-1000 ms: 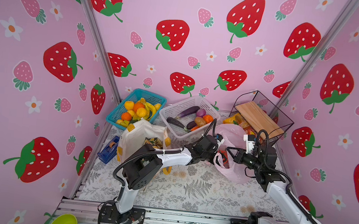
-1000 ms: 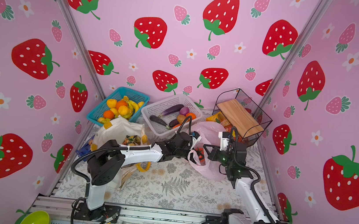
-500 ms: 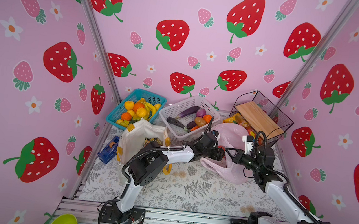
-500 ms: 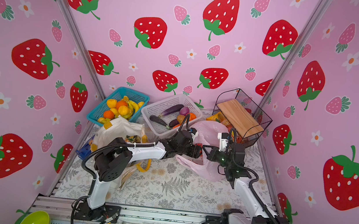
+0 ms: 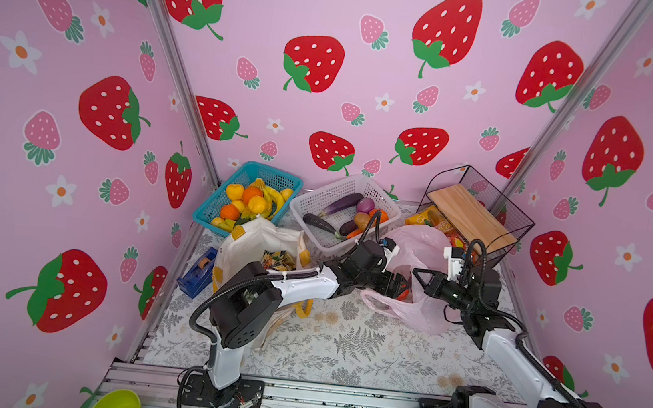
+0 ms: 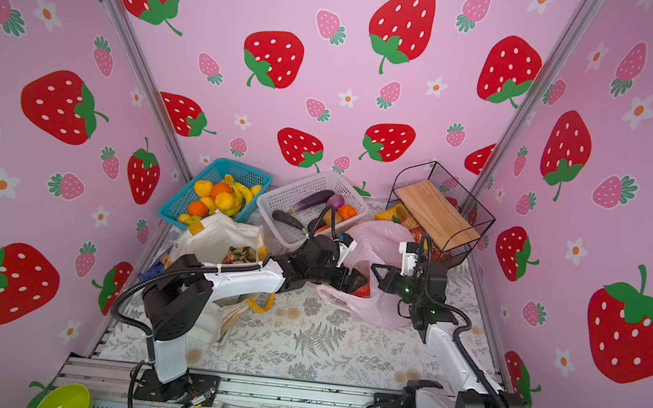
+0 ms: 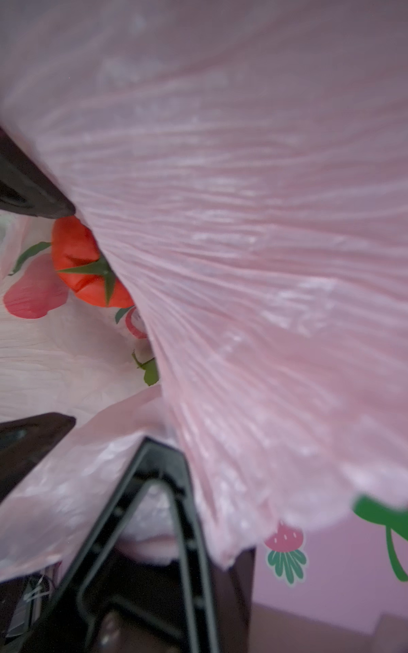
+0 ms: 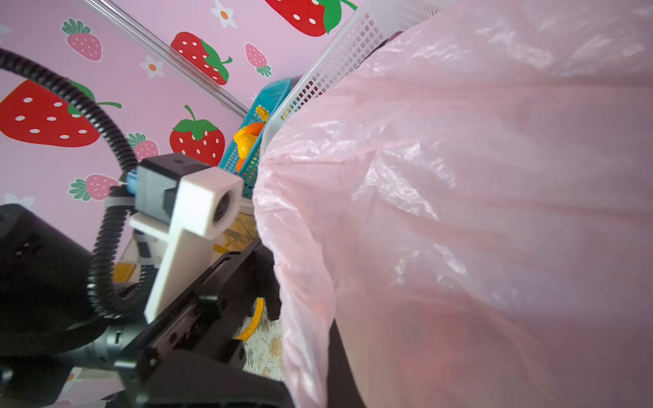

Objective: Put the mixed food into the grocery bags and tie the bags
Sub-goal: 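Open the left gripper to drop the tomato into the bag, then withdraw the left gripper to the basket while the right gripper shifts the bag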

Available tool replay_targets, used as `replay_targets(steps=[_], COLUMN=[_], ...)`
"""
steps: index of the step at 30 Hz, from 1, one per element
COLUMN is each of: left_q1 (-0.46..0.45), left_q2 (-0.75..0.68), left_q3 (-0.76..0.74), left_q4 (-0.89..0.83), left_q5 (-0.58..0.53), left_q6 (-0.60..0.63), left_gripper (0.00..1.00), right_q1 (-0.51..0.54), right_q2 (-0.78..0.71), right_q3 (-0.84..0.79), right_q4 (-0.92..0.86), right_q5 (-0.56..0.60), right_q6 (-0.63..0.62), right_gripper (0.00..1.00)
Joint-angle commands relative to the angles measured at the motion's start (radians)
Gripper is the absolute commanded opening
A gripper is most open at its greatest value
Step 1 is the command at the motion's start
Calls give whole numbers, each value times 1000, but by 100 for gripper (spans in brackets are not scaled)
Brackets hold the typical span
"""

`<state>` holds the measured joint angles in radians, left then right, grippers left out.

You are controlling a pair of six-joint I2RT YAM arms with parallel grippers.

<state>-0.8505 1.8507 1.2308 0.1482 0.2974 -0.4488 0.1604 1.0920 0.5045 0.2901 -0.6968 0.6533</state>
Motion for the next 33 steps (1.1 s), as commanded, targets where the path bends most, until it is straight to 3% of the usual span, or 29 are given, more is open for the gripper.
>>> replay_targets(steps=[1,5,9,13,19,23,28,30,33], left_q1=[7,8,19,38,41,44,48,47,47], left_q2=[-100,-210,-263,-185,-36,24,5,-40,-136], left_q3=[-59,-174,-263,-235,-116,-51,-34,-42,-47], left_q4=[-53,-59,-77,-124,-142,-140,-109,-109,-119], left_q5=[19,-71,-278,-275,-239,-237,-189,-136,4], left_q6=[69,59,-75,-145,-140,-125,-73,-45,-20], left_gripper=[85,83,83,85,83,67,34,20,13], right_q1=[-25,-27,-27,-27,-27,-27,-29,-30,-30], right_q2=[-2,10,16,16,9,-3,-11,-20,-51], right_q3=[-16,-21,-22,-21,-23,-27,-19,-2,39], right_q4=[1,5,5,6,2,-4,-38,-71,-157], right_q5=[11,9,12,13,10,11,35,58,115], right_q6=[-15,-21,-26,-29,-30,-35,-65,-93,-148], right_gripper=[0,0,0,0,0,0,0,0,0])
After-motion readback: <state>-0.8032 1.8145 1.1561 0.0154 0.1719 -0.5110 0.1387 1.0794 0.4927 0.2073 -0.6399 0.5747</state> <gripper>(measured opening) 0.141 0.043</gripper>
